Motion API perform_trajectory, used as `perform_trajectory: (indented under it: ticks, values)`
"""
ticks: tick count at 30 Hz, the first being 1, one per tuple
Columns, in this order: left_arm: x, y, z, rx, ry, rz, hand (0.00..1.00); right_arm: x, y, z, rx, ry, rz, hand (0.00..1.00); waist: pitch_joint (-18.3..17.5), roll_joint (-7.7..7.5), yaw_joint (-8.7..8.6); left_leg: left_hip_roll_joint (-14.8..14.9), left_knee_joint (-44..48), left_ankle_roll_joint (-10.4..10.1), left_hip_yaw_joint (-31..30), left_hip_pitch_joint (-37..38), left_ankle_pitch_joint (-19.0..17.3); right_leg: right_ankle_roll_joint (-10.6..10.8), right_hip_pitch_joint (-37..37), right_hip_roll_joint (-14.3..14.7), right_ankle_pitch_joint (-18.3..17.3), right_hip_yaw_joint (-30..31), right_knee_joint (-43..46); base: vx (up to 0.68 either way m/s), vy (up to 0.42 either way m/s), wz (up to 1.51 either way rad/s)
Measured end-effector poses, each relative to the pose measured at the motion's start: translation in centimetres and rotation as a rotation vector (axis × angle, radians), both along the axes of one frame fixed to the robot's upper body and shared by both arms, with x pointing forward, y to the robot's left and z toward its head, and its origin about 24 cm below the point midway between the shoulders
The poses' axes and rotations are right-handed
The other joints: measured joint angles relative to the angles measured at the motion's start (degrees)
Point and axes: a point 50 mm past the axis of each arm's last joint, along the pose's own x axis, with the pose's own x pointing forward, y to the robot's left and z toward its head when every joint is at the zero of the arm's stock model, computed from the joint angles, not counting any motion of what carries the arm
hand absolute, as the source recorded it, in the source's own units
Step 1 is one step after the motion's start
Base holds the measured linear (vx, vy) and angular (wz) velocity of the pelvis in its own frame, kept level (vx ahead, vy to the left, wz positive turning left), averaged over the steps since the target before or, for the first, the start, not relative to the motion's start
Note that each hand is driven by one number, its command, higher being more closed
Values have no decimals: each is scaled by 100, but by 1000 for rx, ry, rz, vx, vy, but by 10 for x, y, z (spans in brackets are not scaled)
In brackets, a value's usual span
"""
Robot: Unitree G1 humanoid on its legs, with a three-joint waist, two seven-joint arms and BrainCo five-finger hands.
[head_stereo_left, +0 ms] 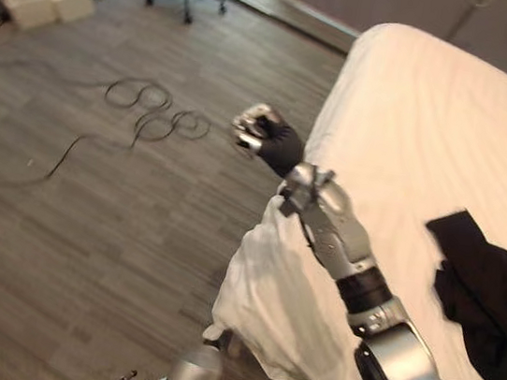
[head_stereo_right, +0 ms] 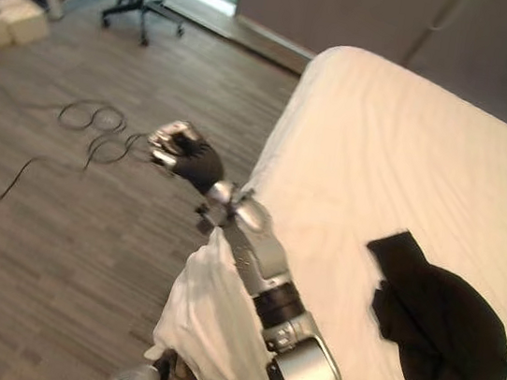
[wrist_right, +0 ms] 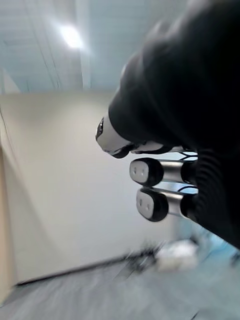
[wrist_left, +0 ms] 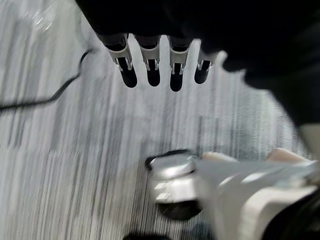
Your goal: Tidy the bed and pick cloth on bed and put in laundry
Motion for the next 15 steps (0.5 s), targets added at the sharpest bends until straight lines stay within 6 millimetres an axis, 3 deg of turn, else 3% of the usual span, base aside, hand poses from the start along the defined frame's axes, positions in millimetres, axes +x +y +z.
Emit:
perform_trajectory:
  ticks: [3,7,11,15]
  values:
    - [22,-1,5,8,-84,-8,0,8,7,0,-46,20,-31,100,401,-35,297,5,361,-2,-177,-607,0,-5,-265,-2,4,-188,-11,-141,2,38]
    - [57,-3,7,29,-144,22,0,17,8,7,-51,17,-97,100,880,-110,355,-2,563,17,-251,-1318,144,-17,-739,56,-6,-335,-127,-190,-10,10]
    - [87,-13,13,9,-216,-8,0,30,1,3,-50,61,-198,100,1058,106,341,-68,526,37,-261,-1767,336,-72,-1109,29,-42,-335,-262,-146,5,3]
    - [119,-30,21,-46,-293,-18,0,53,-27,11,58,110,-367,100,1233,397,300,-114,418,23,-222,-2228,615,-278,-1578,-4,-194,-324,-325,-156,-27,0]
